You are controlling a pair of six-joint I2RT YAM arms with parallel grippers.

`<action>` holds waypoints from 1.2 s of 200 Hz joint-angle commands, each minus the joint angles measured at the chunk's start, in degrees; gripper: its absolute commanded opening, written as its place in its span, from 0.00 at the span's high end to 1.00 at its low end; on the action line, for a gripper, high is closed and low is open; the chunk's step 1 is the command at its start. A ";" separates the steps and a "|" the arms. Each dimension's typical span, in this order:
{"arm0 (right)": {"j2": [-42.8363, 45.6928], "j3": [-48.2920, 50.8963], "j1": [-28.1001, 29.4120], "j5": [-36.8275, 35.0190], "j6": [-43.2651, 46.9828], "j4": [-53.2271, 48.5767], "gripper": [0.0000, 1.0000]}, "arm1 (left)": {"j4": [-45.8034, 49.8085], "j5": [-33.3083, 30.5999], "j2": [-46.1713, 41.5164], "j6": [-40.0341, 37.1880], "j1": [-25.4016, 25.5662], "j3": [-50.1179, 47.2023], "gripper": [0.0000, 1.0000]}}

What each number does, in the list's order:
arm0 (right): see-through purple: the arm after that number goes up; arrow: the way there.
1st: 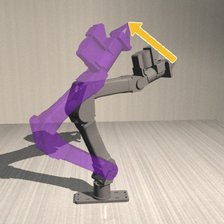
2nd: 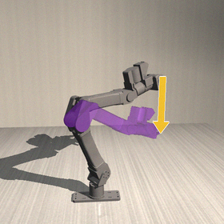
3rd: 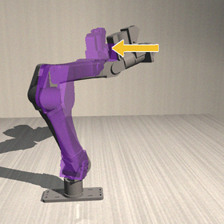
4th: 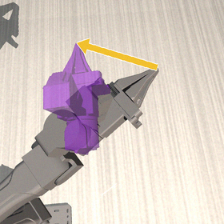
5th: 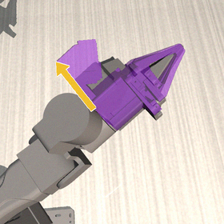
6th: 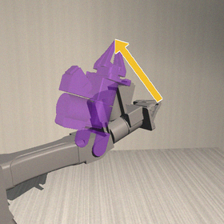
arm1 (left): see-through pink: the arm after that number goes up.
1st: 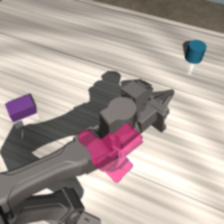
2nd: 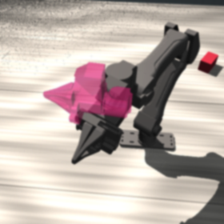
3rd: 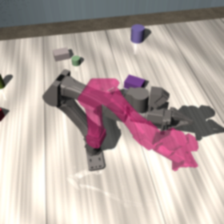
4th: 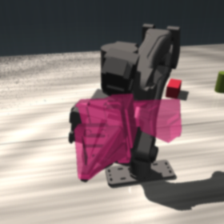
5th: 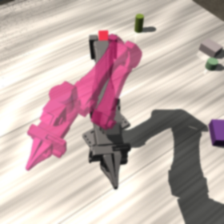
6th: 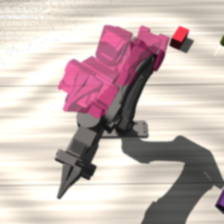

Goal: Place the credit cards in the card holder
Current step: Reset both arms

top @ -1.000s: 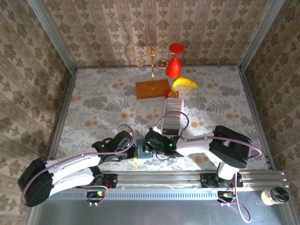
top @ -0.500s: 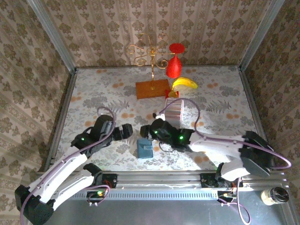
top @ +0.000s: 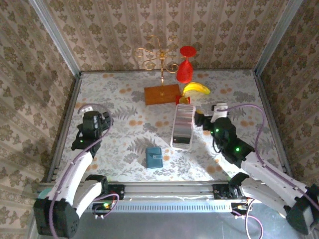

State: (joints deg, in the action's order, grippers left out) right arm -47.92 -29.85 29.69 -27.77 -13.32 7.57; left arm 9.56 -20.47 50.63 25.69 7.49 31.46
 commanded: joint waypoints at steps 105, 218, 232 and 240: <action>-25.36 11.09 -25.79 22.24 11.93 35.63 0.00 | -44.69 10.28 20.71 -25.01 -7.49 -12.02 0.00; -39.59 6.30 -28.64 23.14 11.21 40.85 0.00 | -64.85 9.18 38.54 -26.68 -5.38 -10.32 0.00; -39.52 6.31 -28.64 23.11 11.21 40.73 0.00 | -64.84 8.99 38.52 -26.77 -5.22 -10.35 0.00; -39.67 6.34 -28.59 23.14 11.34 40.96 0.00 | -65.15 8.63 38.37 -27.15 -4.72 -10.62 0.00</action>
State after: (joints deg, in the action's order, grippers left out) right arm -87.74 -23.38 0.99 -3.03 -1.74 47.99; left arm -53.78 -9.32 89.52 -0.91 1.91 20.36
